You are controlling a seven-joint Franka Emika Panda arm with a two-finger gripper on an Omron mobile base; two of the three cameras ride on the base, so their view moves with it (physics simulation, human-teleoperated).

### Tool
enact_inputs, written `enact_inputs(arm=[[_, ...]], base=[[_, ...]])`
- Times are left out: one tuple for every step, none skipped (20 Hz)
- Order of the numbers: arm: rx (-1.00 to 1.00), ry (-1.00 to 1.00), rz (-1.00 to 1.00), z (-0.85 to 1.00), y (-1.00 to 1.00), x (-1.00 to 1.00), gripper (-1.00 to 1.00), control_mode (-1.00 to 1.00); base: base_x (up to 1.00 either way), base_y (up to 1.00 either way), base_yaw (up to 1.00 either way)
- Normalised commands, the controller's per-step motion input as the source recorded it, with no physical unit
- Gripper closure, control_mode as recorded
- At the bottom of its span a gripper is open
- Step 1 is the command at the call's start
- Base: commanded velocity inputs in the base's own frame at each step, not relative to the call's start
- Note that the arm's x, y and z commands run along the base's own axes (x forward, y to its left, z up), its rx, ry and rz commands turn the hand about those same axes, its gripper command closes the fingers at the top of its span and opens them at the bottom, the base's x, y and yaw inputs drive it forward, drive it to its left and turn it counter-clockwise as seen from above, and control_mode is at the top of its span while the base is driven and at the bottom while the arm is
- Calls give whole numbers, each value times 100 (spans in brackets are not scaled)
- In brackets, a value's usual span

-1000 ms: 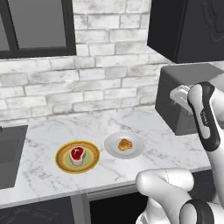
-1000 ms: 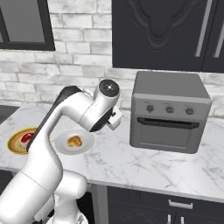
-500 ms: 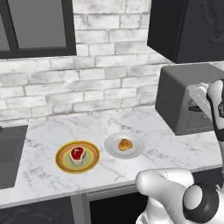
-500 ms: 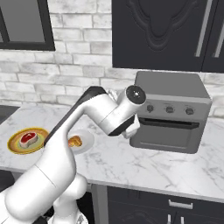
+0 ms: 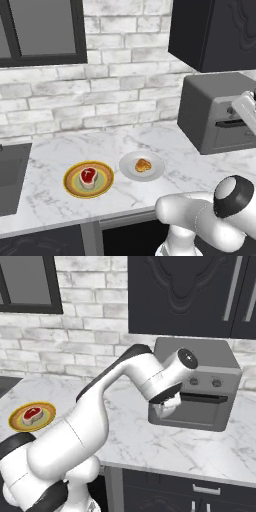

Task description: Open the toaster oven door. Place the bread on the top rack in the toaster oven and place the steak on the bottom rack.

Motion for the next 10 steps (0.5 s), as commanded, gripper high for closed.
enact_inputs(arm=[[13,3,0,0,-52,-8,-100,-100],[15,4,-1,0,-51,-9,-100,-100],[17,5,-1,0,-50,-10,-100,-100],[19,4,-1,0,-47,-11,-100,-100],[21,0,0,0,-45,-18,-100,-100],[23,0,0,0,-44,-24,-100,-100],[25,0,0,0,-44,-20,-100,-100],[24,0,0,0,-42,-20,-100,-100],[18,0,-1,0,-40,-14,-100,-100],[13,3,-3,0,-38,-12,-100,-100]], base=[[0,0,0],[0,0,0],[0,0,0],[0,0,0],[0,0,0],[0,0,0],[0,0,0],[0,0,0],[0,0,0],[0,0,0]])
